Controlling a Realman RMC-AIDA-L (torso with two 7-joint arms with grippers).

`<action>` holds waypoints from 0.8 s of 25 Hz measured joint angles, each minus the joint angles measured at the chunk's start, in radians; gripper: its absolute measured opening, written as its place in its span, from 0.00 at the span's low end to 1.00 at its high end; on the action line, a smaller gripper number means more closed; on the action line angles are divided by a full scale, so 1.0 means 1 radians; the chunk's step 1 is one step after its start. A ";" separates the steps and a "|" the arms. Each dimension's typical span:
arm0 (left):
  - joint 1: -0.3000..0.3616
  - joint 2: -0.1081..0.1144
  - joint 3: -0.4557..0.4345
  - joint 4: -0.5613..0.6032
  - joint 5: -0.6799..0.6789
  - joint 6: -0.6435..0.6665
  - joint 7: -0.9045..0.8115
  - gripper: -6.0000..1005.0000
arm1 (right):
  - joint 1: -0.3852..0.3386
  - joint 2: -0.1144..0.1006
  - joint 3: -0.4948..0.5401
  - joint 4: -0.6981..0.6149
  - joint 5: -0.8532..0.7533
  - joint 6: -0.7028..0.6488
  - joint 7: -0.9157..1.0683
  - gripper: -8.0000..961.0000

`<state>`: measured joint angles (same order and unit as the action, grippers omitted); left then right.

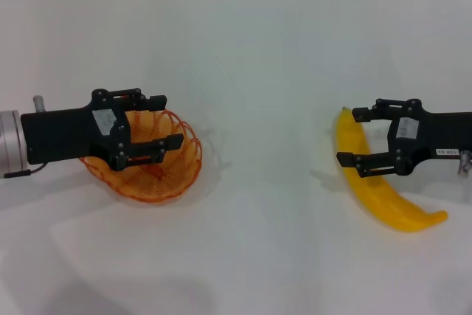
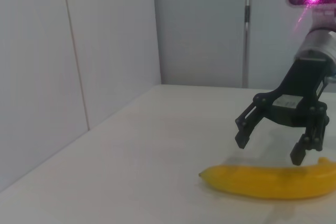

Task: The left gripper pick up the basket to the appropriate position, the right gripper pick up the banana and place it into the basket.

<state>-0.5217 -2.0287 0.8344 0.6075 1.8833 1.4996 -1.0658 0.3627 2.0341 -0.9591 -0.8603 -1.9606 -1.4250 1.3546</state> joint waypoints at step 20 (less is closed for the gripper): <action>0.038 0.025 -0.041 0.185 -0.032 -0.057 -0.337 0.69 | 0.005 0.000 0.007 0.000 0.002 0.000 0.006 0.93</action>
<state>-0.4833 -2.0035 0.7930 0.7927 1.8512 1.4428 -1.4031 0.3677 2.0341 -0.9526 -0.8606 -1.9586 -1.4251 1.3605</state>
